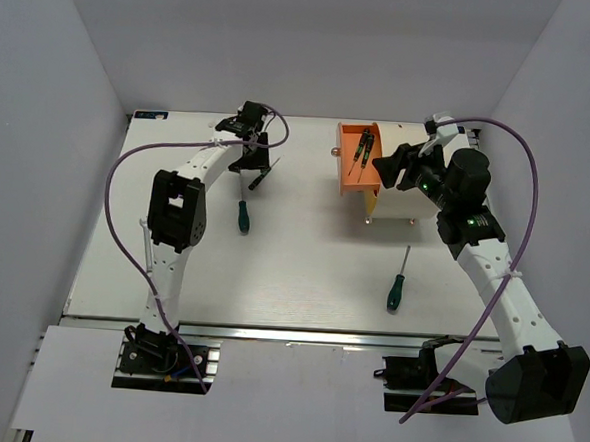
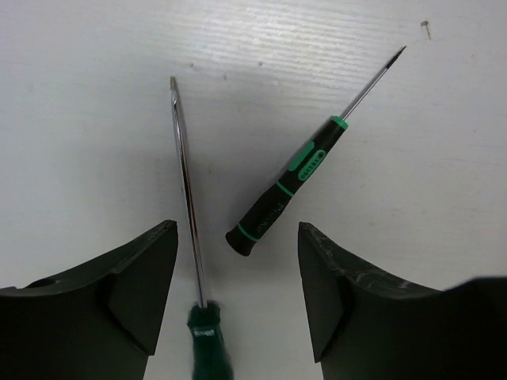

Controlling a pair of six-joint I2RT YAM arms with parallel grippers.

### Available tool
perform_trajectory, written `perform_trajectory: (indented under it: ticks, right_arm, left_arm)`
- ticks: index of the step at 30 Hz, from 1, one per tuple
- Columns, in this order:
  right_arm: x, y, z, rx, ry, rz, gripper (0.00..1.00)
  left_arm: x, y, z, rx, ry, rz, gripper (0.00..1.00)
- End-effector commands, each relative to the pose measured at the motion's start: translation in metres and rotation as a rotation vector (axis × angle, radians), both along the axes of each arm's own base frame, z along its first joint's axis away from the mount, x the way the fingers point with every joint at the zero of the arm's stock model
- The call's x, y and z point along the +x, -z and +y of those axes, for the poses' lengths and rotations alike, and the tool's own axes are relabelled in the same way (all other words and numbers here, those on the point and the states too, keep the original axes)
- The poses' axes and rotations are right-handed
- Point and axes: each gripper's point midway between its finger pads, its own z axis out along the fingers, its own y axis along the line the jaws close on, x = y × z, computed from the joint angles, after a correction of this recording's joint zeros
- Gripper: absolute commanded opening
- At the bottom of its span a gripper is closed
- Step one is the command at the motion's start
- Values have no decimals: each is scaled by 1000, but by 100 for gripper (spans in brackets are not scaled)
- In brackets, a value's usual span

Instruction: Sort the tools into containers

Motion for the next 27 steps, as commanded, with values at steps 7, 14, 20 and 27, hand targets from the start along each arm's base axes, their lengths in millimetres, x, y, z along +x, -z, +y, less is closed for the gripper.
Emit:
perform_trajectory:
  ticks: [7, 14, 20, 27]
  right_arm:
    - [-2, -13, -5, -4, 17, -47, 62]
    - [-2, -11, -8, -3, 36, -42, 62]
    - [-4, -9, -9, 8, 38, -32, 62]
    - [-6, -11, -10, 16, 47, -35, 62]
  left_arm:
    - [47, -14, -24, 72, 360, -183, 73]
    - [35, 34, -26, 89, 477, -100, 69]
    - [32, 41, -21, 116, 505, -87, 66]
    - [13, 46, -13, 115, 480, -54, 34]
